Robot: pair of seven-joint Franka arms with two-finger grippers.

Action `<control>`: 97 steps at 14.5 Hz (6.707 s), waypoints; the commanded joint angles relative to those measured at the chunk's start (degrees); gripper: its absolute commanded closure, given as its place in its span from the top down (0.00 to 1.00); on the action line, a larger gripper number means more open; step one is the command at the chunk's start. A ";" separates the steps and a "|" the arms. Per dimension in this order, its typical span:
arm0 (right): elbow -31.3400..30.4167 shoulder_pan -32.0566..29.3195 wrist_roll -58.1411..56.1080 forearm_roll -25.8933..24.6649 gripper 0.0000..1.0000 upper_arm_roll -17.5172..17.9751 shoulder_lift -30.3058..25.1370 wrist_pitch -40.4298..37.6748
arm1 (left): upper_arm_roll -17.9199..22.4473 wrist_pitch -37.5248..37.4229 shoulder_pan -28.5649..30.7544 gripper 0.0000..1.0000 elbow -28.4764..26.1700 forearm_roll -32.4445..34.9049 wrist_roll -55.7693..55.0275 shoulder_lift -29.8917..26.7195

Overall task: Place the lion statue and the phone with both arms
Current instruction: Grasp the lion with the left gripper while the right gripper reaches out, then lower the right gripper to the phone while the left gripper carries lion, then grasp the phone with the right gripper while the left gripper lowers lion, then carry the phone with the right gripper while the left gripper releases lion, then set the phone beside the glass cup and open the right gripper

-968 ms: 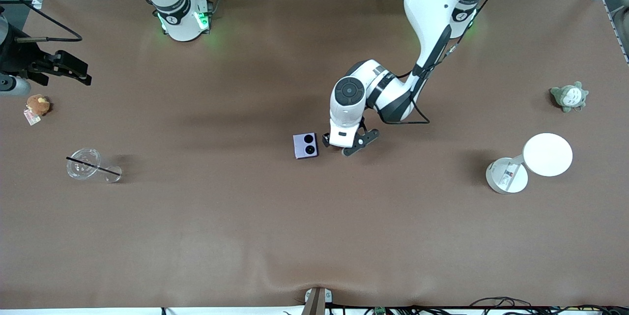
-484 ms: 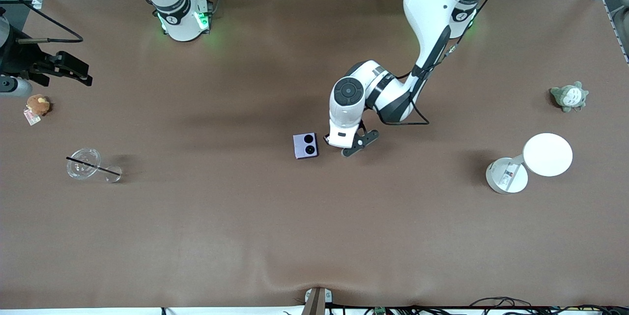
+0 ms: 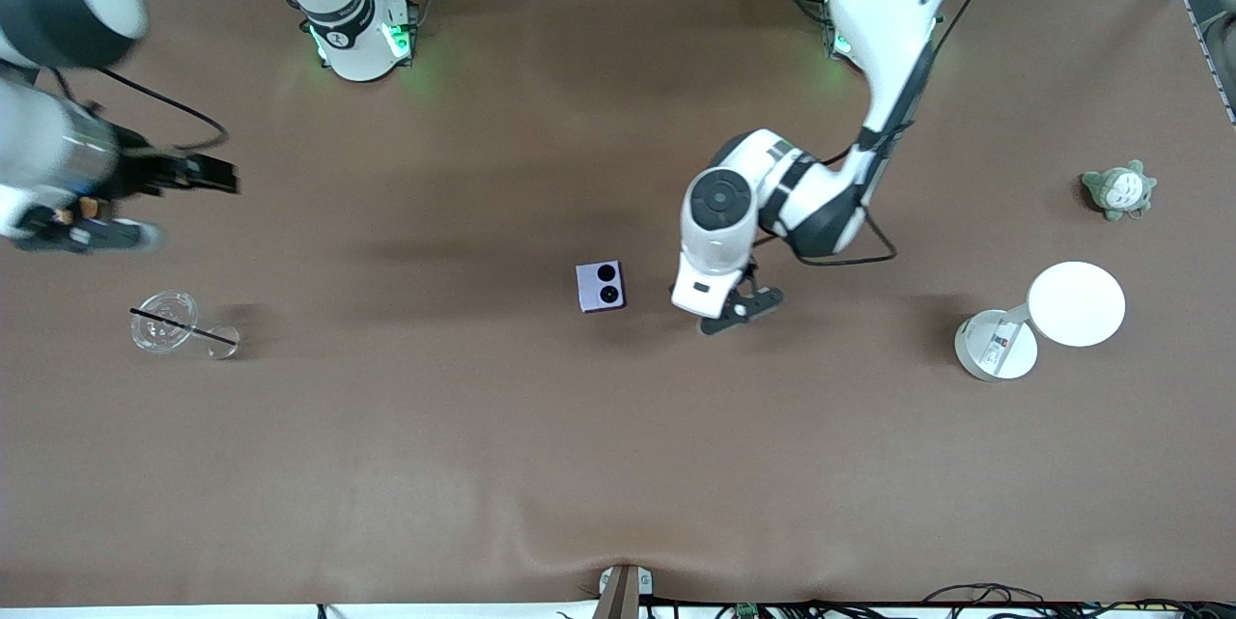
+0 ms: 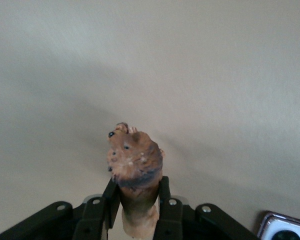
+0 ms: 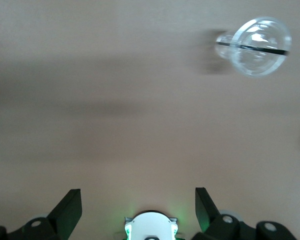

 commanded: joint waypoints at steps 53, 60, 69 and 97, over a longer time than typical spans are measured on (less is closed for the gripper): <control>7.39 24.54 37.86 2.28 0.17 -1.76 31.73 40.94 | -5.26 -13.12 31.10 1.00 2.07 2.92 48.52 -4.23; 2.65 3.35 0.78 0.79 0.18 -1.76 32.24 41.23 | -11.68 -29.69 31.36 1.00 9.91 2.58 49.83 -11.34; 1.85 -9.06 -11.66 0.52 0.28 -1.67 36.54 46.78 | -12.82 -41.73 31.54 1.00 15.18 0.64 51.15 -19.70; -1.47 -6.43 -10.19 1.31 1.00 3.68 -0.87 14.10 | 5.89 -44.99 22.84 1.00 11.32 -9.38 55.81 -37.46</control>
